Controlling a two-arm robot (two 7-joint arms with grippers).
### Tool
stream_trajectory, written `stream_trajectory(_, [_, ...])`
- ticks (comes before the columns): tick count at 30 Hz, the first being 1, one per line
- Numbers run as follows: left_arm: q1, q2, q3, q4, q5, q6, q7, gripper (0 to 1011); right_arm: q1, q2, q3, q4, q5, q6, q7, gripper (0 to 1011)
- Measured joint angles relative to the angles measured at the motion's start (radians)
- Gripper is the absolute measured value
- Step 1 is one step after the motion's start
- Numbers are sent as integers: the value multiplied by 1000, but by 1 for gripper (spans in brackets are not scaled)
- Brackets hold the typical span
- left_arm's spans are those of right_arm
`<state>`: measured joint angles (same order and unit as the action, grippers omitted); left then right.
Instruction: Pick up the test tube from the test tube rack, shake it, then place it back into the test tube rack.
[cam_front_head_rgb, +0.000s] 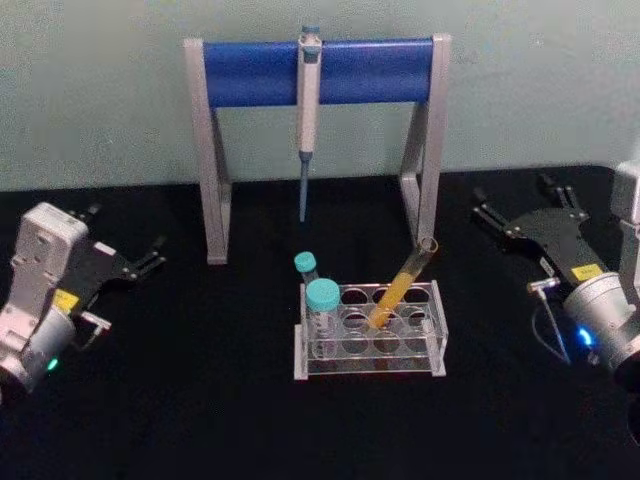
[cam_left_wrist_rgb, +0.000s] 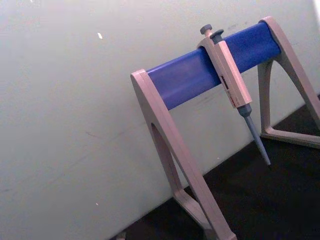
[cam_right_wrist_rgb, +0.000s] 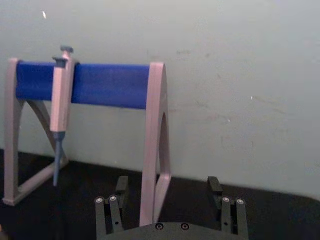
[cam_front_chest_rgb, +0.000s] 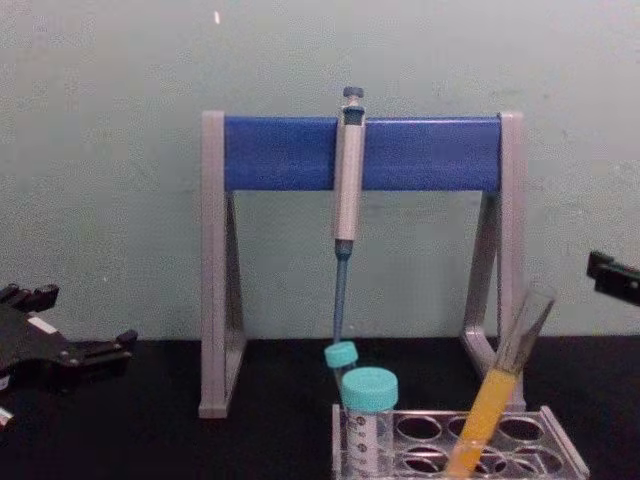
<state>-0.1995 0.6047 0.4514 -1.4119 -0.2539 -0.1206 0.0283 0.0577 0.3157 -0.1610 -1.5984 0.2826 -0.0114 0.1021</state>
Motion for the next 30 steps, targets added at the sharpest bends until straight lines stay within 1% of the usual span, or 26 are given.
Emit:
stream_trajectory(8, [0,0,0,0,0,0,0,1002,-4,-22,7,34,-26,8,4,1000])
stream_trajectory(14, [0,0,0,0,0,0,0,1001,-5,-36,13,46,-29,23,20,1000])
stream_trajectory(19, [0,0,0,0,0,0,0,1001,-5,-45,21,52,-40,30,29,1000])
stream_trajectory(24, [0,0,0,0,0,0,0,1001,-6,-52,30,59,-55,31,32,1000])
stream_trajectory(26, [0,0,0,0,0,0,0,1001,-5,-53,33,66,-68,28,32,1000])
stream_trajectory(30, [0,0,0,0,0,0,0,1001,-5,-53,33,67,-69,28,32,1000])
